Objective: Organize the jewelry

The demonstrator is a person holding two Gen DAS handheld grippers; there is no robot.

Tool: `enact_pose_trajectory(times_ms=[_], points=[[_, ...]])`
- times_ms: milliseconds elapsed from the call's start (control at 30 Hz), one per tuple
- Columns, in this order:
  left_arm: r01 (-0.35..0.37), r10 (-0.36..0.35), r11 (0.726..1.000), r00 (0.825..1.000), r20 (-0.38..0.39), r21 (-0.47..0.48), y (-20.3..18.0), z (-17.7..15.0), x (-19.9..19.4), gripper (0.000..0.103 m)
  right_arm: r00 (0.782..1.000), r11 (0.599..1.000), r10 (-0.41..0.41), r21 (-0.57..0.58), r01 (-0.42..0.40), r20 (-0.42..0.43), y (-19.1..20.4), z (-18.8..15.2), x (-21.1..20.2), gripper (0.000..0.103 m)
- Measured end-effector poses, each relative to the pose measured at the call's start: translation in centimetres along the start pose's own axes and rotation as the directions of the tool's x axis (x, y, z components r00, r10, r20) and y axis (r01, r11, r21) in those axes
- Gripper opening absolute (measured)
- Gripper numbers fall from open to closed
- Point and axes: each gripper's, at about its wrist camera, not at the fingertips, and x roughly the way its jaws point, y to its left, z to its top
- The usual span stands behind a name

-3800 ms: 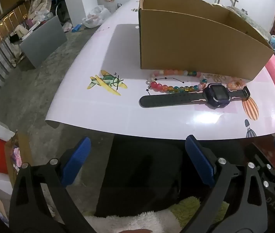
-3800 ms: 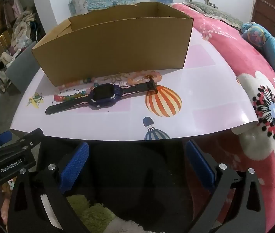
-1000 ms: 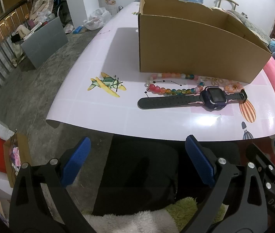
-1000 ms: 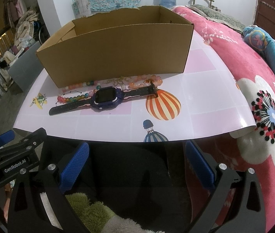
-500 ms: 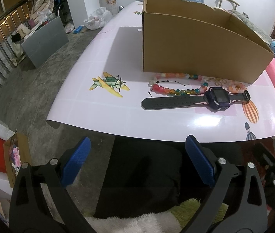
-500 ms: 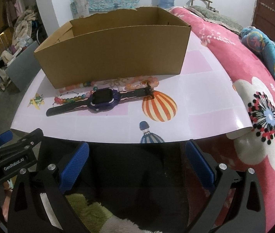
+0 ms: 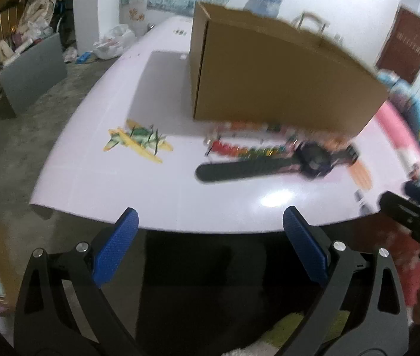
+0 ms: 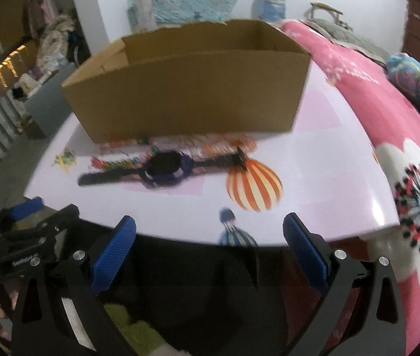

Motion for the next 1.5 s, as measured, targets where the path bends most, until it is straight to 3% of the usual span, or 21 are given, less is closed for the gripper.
enact_pose_trajectory(times_ms=[133,200,367,400,467,567,867,967,1067,1167,1200,1267,1300,1400,1500], points=[[0.076,-0.077,0.997,0.996,-0.040,-0.024,0.8,0.9,0.5,0.094,0.996,0.997,0.079,0.013,-0.079,0.031,0.2,1.4,1.0,0.095],[0.092,-0.092,0.996,0.996,-0.018,-0.017,1.0,1.1,0.3,0.094,0.993,0.993,0.112,0.018,-0.113,0.031,0.4,2.0,1.7,0.089],[0.165,-0.165,0.986,0.986,0.003,0.010,1.3,1.6,0.6,0.094,0.977,0.975,0.215,0.047,-0.215,0.008,0.5,3.2,3.8,0.064],[0.172,-0.172,0.985,0.985,0.001,0.016,1.3,1.7,1.1,0.092,0.972,0.971,0.235,0.053,-0.235,0.000,0.5,3.5,4.3,0.061],[0.183,-0.183,0.983,0.983,-0.009,0.027,1.0,1.9,1.7,0.078,0.963,0.962,0.268,0.055,-0.267,-0.013,0.5,3.9,5.2,0.054],[0.207,-0.206,0.978,0.976,-0.071,0.006,1.3,2.2,3.3,0.062,0.959,0.958,0.283,0.056,-0.281,-0.019,0.6,4.1,6.2,0.051],[0.258,-0.260,0.966,0.963,-0.066,-0.036,1.7,3.3,4.4,0.061,0.956,0.954,0.293,0.081,-0.290,-0.031,0.0,4.0,7.7,0.050],[0.350,-0.359,0.928,0.932,-0.056,-0.126,3.1,3.7,4.9,0.061,0.952,0.949,0.306,0.093,-0.302,-0.029,-0.3,3.9,7.9,0.050],[0.434,-0.452,0.872,0.892,-0.029,-0.228,5.0,3.8,5.4,0.061,0.947,0.943,0.320,0.101,-0.316,-0.029,-0.5,3.9,8.1,0.050],[0.540,-0.558,0.779,0.829,0.040,-0.320,7.0,3.9,5.5,0.062,0.945,0.941,0.327,0.097,-0.323,-0.028,-0.6,3.9,8.2,0.050],[0.587,-0.605,0.729,0.793,0.070,-0.353,7.7,3.9,5.6,0.062,0.944,0.941,0.329,0.098,-0.325,-0.028,-0.8,3.9,8.1,0.050],[0.638,-0.659,0.660,0.745,0.102,-0.397,8.5,4.0,6.1,0.062,0.942,0.939,0.333,0.099,-0.329,-0.029,-1.2,3.9,8.0,0.050],[0.650,-0.675,0.634,0.730,0.111,-0.420,8.8,4.1,6.5,0.063,0.942,0.939,0.333,0.098,-0.329,-0.029,-1.3,3.9,8.1,0.050],[0.647,-0.673,0.624,0.730,0.119,-0.438,9.3,4.3,6.9,0.063,0.941,0.938,0.337,0.100,-0.332,-0.032,-1.1,3.7,8.4,0.050],[0.680,-0.711,0.568,0.689,0.139,-0.464,9.8,4.3,7.3,0.063,0.942,0.939,0.334,0.091,-0.330,-0.028,-0.9,3.6,8.4,0.050]])
